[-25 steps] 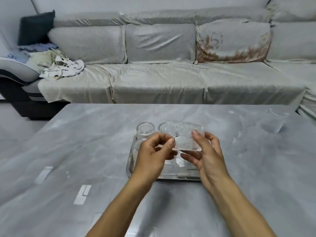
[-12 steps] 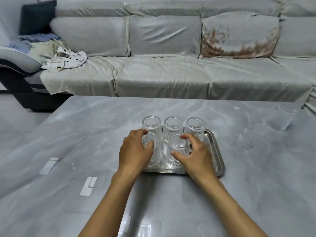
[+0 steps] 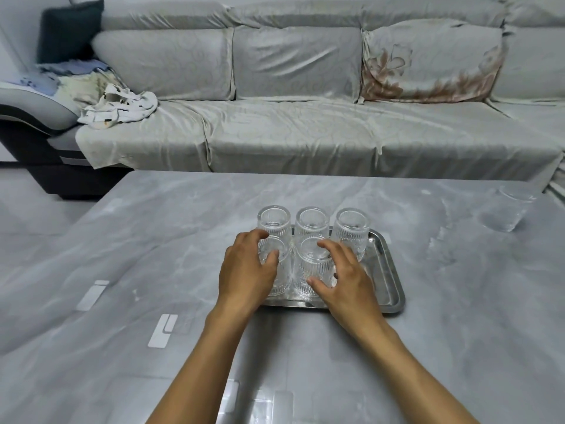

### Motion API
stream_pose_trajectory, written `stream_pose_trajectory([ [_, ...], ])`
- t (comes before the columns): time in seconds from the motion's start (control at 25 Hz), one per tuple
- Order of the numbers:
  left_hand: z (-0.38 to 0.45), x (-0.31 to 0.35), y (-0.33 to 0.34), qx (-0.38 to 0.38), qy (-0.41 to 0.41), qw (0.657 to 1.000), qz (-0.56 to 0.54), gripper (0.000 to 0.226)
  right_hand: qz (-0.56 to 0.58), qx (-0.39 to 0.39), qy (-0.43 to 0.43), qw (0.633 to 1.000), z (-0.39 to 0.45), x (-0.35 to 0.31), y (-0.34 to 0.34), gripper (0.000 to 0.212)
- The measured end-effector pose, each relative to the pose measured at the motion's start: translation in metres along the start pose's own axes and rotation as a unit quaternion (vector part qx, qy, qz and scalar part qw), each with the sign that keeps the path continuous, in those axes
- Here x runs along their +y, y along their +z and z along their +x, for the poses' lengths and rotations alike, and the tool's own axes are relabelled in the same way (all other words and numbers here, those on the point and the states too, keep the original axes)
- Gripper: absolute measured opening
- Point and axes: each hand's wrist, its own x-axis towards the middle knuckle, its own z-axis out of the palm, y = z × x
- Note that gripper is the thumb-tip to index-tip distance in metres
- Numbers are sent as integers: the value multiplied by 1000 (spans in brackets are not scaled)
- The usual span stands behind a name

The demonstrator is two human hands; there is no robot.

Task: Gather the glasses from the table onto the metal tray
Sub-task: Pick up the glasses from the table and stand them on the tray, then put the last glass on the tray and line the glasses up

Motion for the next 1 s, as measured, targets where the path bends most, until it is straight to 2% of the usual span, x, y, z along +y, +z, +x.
stream_pose_trajectory([
  [0.16,-8,11,-1,46,42,998,32,33,18,23,9,1000,4,-4,-21,65],
  [0.28,-20,30,-1,95,176,979,27,36,36,101,33,994,5,5,-55,54],
  [0.36,-40,47,11,63,276,959,-1,39,51,158,68,984,7,17,-84,47],
  [0.52,-81,91,82,-99,385,917,21,44,46,245,147,957,8,62,-146,40],
  [0.6,-79,121,126,-187,392,898,64,48,13,252,172,952,6,91,-174,38],
  [0.76,-44,166,201,-308,326,872,198,60,-94,190,186,959,9,148,-218,39],
  [0.88,-17,183,232,-360,258,863,245,80,-167,133,192,958,28,194,-249,46],
  [1.0,-4,178,244,-380,257,853,250,91,-200,83,227,950,58,225,-263,58],
])
